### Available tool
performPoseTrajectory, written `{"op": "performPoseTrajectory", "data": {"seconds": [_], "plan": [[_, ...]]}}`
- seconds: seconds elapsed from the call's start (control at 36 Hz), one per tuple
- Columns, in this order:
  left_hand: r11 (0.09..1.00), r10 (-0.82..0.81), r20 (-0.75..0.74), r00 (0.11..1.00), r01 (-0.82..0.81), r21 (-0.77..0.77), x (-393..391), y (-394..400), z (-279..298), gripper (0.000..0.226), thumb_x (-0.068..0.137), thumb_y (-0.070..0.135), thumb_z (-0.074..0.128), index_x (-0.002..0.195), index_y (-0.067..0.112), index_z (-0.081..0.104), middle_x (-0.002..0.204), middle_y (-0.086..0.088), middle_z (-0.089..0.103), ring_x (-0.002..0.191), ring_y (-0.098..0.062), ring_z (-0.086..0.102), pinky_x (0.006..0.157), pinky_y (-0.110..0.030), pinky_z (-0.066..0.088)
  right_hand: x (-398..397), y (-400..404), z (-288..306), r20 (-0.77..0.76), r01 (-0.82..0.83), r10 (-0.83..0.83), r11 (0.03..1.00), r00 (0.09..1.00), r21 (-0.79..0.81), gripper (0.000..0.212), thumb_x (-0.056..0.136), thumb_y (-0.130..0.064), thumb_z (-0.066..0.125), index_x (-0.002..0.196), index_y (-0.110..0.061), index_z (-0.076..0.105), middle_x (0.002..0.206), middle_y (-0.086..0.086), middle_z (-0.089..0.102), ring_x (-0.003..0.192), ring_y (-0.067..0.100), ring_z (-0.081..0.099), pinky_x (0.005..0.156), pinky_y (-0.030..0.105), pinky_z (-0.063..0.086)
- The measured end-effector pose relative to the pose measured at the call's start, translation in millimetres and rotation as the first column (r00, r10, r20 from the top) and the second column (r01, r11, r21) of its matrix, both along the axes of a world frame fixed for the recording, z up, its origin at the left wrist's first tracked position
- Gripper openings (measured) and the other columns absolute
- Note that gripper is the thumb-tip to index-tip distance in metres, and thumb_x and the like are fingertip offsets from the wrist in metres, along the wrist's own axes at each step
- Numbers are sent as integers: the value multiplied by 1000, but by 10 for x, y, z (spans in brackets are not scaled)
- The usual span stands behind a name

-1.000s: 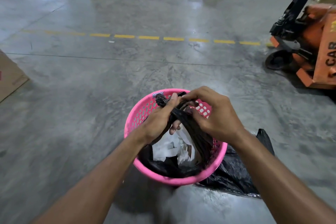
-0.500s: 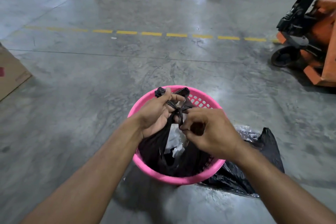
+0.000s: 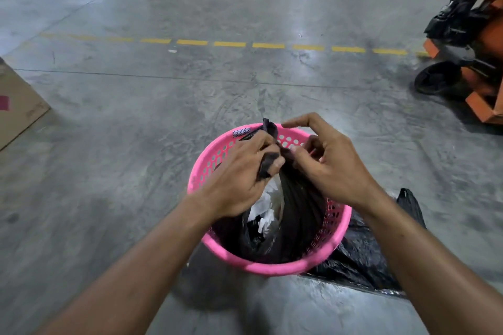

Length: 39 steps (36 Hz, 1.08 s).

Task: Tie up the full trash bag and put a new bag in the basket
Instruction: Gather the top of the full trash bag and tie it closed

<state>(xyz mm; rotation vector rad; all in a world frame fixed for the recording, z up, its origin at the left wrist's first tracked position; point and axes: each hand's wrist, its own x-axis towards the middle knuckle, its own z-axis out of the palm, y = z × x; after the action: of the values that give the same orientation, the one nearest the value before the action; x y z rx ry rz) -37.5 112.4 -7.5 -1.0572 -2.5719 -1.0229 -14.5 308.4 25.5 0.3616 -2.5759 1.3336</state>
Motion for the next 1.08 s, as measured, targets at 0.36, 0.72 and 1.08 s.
{"op": "performPoseTrajectory", "data": {"seconds": [0.36,0.72,1.08], "plan": [[996,-83,-79,993,79,-51,56,-39,-217,23,105,24,45,96,11,60,127,-8,52,123,-20,50,106,-38,38,-129,-105,-12,-103,-141,178,945,979,295,39,78,0,53,108,-15,73,92,-6,74,72,2,55,73,27,52],[945,294,-13,956,-293,-145,-5,-312,-367,29,103,44,39,102,17,48,107,-5,46,96,-27,49,91,-48,44,-151,243,-170,8,-83,83,973,997,214,11,82,-23,83,84,-24,73,72,-17,68,66,2,61,65,16,43],[417,302,-69,951,-197,-887,32,-485,-451,39,92,32,37,118,14,61,127,-16,49,122,-38,40,106,-47,36,-142,510,-598,138,150,-307,748,942,646,16,75,-18,68,65,-22,56,68,7,67,67,36,60,60,32,44]]}}
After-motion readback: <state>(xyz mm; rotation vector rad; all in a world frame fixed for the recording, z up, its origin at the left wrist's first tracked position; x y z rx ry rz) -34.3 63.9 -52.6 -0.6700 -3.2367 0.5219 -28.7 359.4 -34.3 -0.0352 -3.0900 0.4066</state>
